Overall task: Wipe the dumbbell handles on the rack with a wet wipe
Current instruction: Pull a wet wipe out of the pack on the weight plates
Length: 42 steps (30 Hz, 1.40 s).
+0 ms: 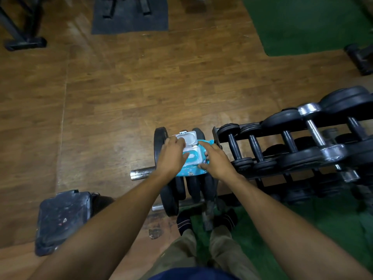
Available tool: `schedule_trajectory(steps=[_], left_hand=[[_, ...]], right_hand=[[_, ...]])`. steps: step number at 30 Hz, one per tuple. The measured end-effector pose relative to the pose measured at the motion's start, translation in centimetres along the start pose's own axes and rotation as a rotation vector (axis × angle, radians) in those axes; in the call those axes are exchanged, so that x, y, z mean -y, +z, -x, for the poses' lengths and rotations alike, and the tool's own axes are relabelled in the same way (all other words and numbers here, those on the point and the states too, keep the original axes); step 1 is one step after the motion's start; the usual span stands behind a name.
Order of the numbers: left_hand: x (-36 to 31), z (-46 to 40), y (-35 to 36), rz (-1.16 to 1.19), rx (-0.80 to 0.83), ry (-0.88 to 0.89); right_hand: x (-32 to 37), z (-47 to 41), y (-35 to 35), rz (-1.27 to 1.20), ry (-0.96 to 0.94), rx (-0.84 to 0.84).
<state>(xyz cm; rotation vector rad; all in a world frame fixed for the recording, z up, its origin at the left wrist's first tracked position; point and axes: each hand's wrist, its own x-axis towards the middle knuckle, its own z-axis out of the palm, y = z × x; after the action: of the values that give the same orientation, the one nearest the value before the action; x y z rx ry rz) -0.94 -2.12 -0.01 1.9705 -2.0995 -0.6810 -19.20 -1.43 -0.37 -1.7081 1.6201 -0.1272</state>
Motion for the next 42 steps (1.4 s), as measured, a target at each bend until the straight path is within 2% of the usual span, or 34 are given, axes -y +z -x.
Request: schedule_trajectory(steps=[4,13,16,22,32,37,42], left_hand=[[0.3,1.4,1.4,0.067,0.029,0.074],[0.4,2.0,2.0,0.051,-0.059,0.116],[-0.1,1.5,1.9,-0.005,-0.094,0.154],[-0.7,0.2,0.9,-0.237,0.030,0.285],[-0.3,1.8,0.5,0.076,-0.006,0.189],[-0.3,2.3,0.9,0.273,-0.051,0.015],[-0.8,2.2,1.5,0.271,-0.038,0.019]], right_hand=[[-0.1,0.0,0.1,-0.016,-0.001,-0.003],[-0.1,0.2,0.5,-0.026,0.004,-0.026],[0.0,0.3,0.5,-0.025,0.006,-0.036],[0.2,0.3,0.1,-0.024,0.025,-0.009],[0.5,0.4,0.0,0.002,0.026,-0.018],[0.5,0.4,-0.1,-0.006,0.021,-0.022],[0.8,0.6,-0.4,-0.007,0.019,-0.019]])
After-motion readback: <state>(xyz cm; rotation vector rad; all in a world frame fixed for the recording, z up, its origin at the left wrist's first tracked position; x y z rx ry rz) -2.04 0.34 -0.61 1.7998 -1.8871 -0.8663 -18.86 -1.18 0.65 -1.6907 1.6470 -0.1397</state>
